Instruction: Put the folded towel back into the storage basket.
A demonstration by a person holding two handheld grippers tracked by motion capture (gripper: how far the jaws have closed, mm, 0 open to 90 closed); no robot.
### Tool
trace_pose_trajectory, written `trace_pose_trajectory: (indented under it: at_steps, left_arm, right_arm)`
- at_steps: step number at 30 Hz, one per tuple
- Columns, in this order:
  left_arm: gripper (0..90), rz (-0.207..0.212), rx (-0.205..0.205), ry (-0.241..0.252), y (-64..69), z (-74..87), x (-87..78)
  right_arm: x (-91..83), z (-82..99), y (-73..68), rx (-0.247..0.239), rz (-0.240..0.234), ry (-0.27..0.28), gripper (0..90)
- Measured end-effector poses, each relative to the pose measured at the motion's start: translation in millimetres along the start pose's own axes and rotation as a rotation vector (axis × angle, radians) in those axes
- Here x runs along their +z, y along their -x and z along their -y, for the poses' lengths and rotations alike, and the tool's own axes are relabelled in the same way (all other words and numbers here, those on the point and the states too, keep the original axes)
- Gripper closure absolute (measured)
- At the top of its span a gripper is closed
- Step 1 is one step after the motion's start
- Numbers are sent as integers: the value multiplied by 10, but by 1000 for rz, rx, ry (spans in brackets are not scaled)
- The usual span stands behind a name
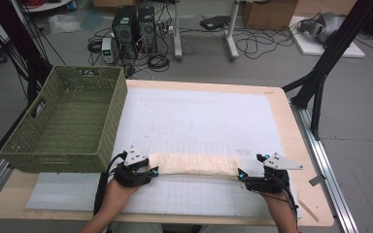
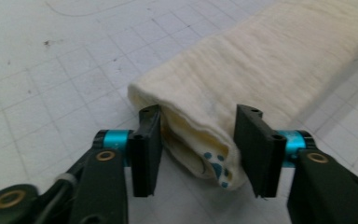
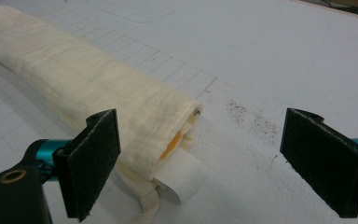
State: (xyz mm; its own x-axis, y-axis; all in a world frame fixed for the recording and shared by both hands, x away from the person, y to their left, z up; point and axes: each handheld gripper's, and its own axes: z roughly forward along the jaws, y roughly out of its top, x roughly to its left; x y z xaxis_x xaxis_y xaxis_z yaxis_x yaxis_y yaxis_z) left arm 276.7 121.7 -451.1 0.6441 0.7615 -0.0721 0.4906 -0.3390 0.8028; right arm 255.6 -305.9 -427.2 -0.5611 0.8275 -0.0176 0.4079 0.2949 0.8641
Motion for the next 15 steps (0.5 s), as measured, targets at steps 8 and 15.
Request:
trace_pose_trajectory:
  at_steps: [8, 15]
  left_arm:
    - [792, 47, 47, 0, 32, -5, -1]
    - [819, 70, 8, 61, 3, -49, -45]
  right_arm:
    - [19, -1, -2, 2, -6, -4, 114]
    - [28, -10, -9, 2, -11, -15, 114]
